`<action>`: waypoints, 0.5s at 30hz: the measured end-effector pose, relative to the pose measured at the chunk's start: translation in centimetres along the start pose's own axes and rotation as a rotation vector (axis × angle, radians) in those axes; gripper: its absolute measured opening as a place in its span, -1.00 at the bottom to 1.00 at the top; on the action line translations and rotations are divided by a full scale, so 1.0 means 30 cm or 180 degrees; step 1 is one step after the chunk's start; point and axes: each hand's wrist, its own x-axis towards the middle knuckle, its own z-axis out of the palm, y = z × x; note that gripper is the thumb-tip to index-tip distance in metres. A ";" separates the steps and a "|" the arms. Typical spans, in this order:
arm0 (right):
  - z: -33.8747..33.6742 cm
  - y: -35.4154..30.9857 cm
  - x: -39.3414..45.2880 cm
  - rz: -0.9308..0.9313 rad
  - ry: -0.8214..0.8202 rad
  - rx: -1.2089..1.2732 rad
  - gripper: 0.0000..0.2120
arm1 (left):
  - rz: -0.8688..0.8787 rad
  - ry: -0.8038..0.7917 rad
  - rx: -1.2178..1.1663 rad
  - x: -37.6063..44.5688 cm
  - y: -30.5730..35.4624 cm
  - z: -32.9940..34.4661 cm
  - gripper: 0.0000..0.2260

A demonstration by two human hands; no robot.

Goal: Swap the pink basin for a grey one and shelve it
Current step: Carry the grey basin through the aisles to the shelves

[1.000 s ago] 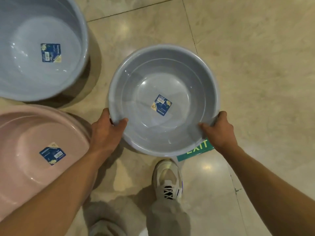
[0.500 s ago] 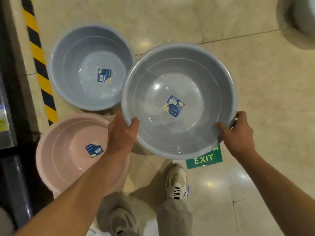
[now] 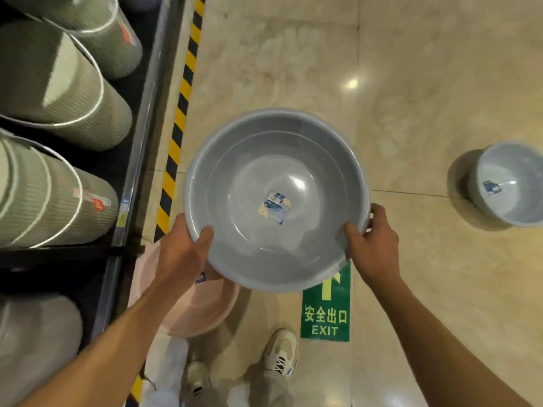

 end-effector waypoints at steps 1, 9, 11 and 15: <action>-0.022 -0.043 0.014 -0.0103 -0.0027 -0.0042 -0.57 | 0.0014 0.0041 -0.0058 -0.009 0.023 -0.025 -0.72; -0.020 -0.271 0.149 -0.0550 -0.0243 -0.0274 -0.53 | -0.0082 0.0304 0.0027 0.050 0.109 -0.150 -0.71; 0.020 -0.309 0.204 -0.0563 -0.0370 -0.0318 -0.53 | -0.0112 0.0300 0.0115 0.088 0.088 -0.159 -0.74; 0.112 -0.374 0.322 -0.0684 -0.0542 -0.0471 -0.53 | -0.0457 0.0378 -0.0044 0.186 0.041 -0.159 -0.73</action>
